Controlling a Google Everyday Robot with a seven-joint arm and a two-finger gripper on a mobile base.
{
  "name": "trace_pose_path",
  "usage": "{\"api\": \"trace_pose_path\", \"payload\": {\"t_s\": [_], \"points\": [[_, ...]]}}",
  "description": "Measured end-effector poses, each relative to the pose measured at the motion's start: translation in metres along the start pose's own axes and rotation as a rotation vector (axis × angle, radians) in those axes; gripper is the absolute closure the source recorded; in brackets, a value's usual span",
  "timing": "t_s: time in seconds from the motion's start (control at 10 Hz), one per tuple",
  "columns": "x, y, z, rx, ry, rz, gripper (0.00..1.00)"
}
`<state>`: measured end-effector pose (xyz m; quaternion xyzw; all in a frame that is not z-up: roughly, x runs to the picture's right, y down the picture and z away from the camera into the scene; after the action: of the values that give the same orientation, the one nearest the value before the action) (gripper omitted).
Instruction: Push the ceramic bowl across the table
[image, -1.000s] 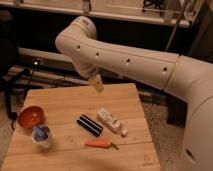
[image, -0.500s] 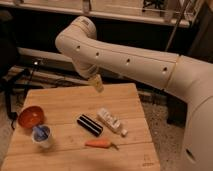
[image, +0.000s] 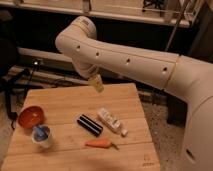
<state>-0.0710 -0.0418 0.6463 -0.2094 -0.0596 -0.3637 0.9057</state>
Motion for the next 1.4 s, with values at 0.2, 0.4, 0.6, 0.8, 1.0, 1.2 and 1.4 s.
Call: {"api": "trace_pose_path", "payload": {"t_s": [0.2, 0.4, 0.6, 0.8, 1.0, 1.2, 1.4], "points": [[0.000, 0.000, 0.000, 0.000, 0.000, 0.000, 0.20], [0.000, 0.000, 0.000, 0.000, 0.000, 0.000, 0.20], [0.000, 0.000, 0.000, 0.000, 0.000, 0.000, 0.20], [0.000, -0.002, -0.002, 0.003, 0.003, -0.005, 0.20], [-0.014, -0.025, -0.024, 0.025, 0.031, -0.077, 0.20], [-0.062, -0.070, -0.063, 0.066, 0.068, -0.215, 0.20], [-0.124, -0.114, -0.094, 0.089, 0.070, -0.356, 0.20]]}}
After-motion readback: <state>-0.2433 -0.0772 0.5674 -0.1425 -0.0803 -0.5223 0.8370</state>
